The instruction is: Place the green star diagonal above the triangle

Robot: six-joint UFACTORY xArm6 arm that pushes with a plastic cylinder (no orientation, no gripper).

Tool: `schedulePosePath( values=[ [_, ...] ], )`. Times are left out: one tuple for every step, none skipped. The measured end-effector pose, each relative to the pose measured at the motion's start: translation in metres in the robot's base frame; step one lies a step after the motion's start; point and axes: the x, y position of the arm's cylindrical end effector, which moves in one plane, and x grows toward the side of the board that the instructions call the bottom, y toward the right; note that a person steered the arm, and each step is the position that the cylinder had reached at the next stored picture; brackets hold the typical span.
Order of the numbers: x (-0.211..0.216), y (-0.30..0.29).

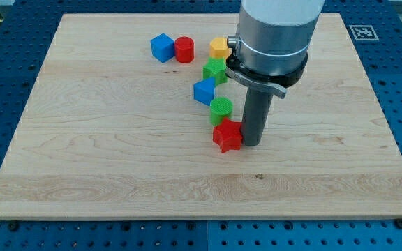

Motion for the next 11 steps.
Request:
schedulePosePath(
  values=[
    [-0.030, 0.040],
    [-0.083, 0.053],
    [-0.141, 0.047],
    [-0.165, 0.035],
    [-0.160, 0.034],
    [-0.145, 0.018],
    [-0.141, -0.001],
    [-0.141, -0.019],
    [-0.141, -0.035],
    [-0.141, -0.048],
    [-0.141, -0.046]
  ],
)
